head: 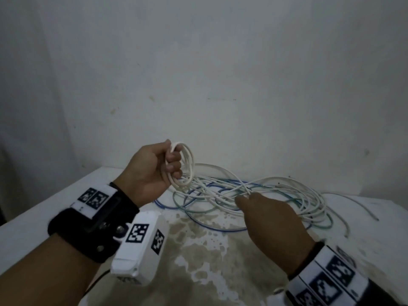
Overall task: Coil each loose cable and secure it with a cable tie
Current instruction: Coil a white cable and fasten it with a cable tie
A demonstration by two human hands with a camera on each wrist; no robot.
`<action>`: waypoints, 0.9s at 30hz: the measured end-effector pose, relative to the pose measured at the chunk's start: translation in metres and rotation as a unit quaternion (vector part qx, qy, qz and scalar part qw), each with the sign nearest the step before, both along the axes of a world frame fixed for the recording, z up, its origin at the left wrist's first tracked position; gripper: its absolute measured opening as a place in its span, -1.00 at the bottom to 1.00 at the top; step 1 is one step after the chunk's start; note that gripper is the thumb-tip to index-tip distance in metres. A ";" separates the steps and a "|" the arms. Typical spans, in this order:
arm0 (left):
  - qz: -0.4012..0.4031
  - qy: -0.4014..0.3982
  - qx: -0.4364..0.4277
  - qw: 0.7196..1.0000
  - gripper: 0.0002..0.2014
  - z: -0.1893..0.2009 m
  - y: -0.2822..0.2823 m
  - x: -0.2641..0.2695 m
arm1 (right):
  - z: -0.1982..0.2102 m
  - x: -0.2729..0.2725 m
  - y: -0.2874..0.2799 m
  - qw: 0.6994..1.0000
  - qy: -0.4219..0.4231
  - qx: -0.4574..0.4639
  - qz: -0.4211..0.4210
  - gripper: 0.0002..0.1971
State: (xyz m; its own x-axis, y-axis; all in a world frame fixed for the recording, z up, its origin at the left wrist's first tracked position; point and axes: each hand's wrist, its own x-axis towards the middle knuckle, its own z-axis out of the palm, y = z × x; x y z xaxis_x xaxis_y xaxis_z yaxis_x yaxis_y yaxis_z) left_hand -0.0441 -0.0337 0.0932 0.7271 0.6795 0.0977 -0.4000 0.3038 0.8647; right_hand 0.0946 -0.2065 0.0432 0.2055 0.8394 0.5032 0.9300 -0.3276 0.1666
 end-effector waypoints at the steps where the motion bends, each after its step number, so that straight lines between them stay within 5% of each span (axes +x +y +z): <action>1: 0.002 0.009 0.007 1.000 -0.72 -0.003 -0.004 0.003 | 0.006 -0.004 0.001 0.999 -0.013 -0.029 0.006 -0.71; 5: 0.030 0.072 0.086 0.993 -0.74 -0.013 -0.017 0.015 | 0.025 -0.010 0.000 0.994 -0.056 -0.076 0.053 -0.57; 8: 0.026 0.125 0.145 0.981 -0.81 -0.019 -0.028 0.021 | 0.032 -0.008 0.000 0.984 -0.097 -0.087 0.123 -0.78; 16: -0.028 0.253 0.295 0.921 -0.71 -0.024 -0.054 0.024 | 0.060 -0.016 0.004 0.981 -0.039 -0.107 0.157 -0.83; 19: -0.099 0.265 0.268 0.921 -0.77 -0.030 -0.057 0.026 | 0.060 -0.009 0.003 0.982 -0.028 -0.055 0.181 -0.78; 24: -0.219 0.189 0.055 0.956 -0.80 -0.030 -0.052 0.021 | 0.047 0.023 0.011 0.962 0.160 0.037 0.219 -0.75; 27: -0.232 0.163 0.036 0.958 -0.78 -0.026 -0.050 0.021 | 0.035 0.028 0.013 0.940 0.248 0.036 0.232 -0.73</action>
